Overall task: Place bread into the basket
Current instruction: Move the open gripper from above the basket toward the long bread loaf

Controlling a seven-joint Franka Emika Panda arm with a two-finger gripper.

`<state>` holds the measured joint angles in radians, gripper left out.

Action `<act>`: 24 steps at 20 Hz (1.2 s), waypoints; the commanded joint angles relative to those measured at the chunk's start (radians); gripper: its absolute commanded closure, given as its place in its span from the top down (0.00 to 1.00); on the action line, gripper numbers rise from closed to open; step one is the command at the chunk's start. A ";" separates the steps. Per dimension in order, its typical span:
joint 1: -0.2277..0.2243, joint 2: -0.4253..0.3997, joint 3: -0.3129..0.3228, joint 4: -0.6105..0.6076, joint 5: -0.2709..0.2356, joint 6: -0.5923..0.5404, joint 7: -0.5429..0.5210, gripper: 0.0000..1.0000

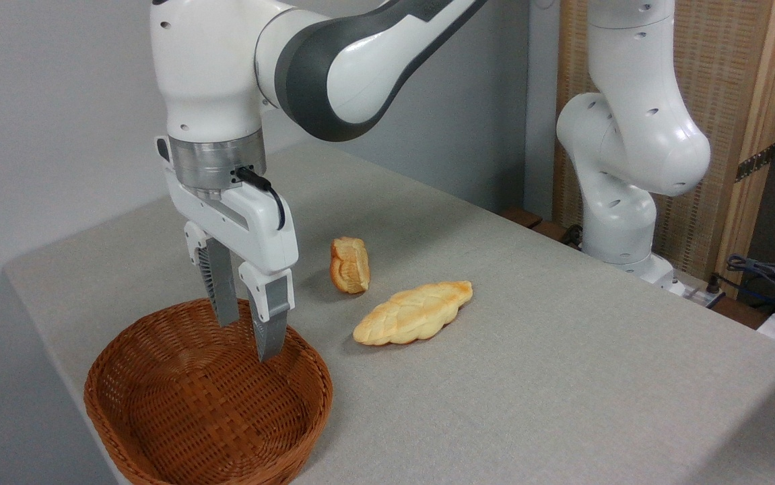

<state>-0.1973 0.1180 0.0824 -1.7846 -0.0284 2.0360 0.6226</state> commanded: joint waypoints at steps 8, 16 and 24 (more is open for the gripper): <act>-0.001 -0.027 0.010 -0.007 -0.013 -0.019 0.003 1.00; 0.015 -0.064 0.010 -0.016 -0.013 -0.082 0.020 1.00; 0.045 -0.096 0.008 -0.022 -0.013 -0.258 0.143 1.00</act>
<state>-0.1504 0.0491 0.0832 -1.7870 -0.0284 1.8453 0.6866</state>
